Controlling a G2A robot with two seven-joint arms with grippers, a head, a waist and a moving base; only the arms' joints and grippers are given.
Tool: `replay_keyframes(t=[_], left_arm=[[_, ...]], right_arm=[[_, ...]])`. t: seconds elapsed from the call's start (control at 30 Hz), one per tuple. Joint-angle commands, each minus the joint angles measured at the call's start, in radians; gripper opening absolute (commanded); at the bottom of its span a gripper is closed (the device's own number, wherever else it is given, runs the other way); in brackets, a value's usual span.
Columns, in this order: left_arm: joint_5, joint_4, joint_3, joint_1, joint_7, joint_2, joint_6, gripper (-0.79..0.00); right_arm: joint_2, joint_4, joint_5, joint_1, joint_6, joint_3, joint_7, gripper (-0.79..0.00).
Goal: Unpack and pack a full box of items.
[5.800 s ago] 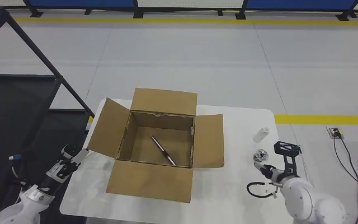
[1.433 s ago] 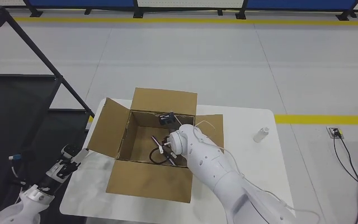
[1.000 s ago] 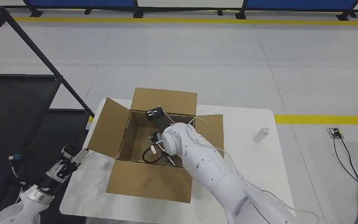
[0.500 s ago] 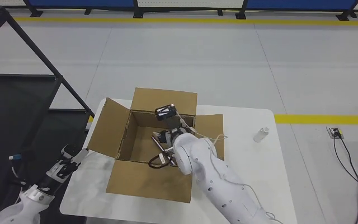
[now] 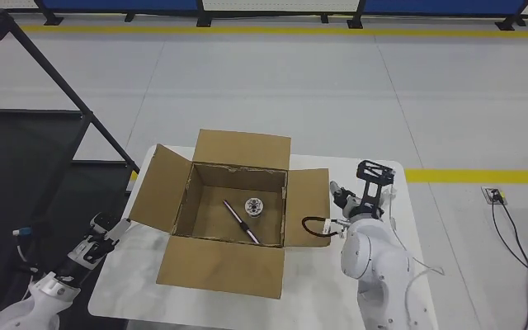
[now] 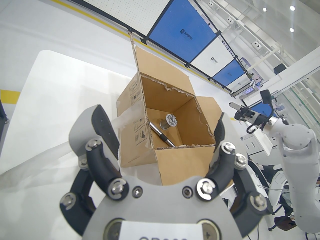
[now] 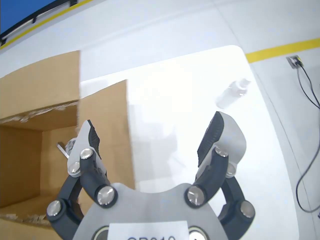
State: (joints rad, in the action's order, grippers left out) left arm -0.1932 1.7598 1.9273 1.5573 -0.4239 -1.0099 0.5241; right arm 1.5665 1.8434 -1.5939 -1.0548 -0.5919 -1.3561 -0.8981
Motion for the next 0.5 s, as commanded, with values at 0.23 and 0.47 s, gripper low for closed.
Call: replay_keyframes(t=[0.23,0.47], left_arm=[[0.000,0.000,0.000,0.000,0.000,0.000,0.000,0.000],[0.000,0.000,0.000,0.000,0.000,0.000,0.000,0.000]], right_arm=[[-0.015,-0.289,0.004,0.167,0.012,-0.201,-0.114,0.000],[-0.030,-0.527,0.106,0.291,0.096,-0.305,-0.057,0.000]])
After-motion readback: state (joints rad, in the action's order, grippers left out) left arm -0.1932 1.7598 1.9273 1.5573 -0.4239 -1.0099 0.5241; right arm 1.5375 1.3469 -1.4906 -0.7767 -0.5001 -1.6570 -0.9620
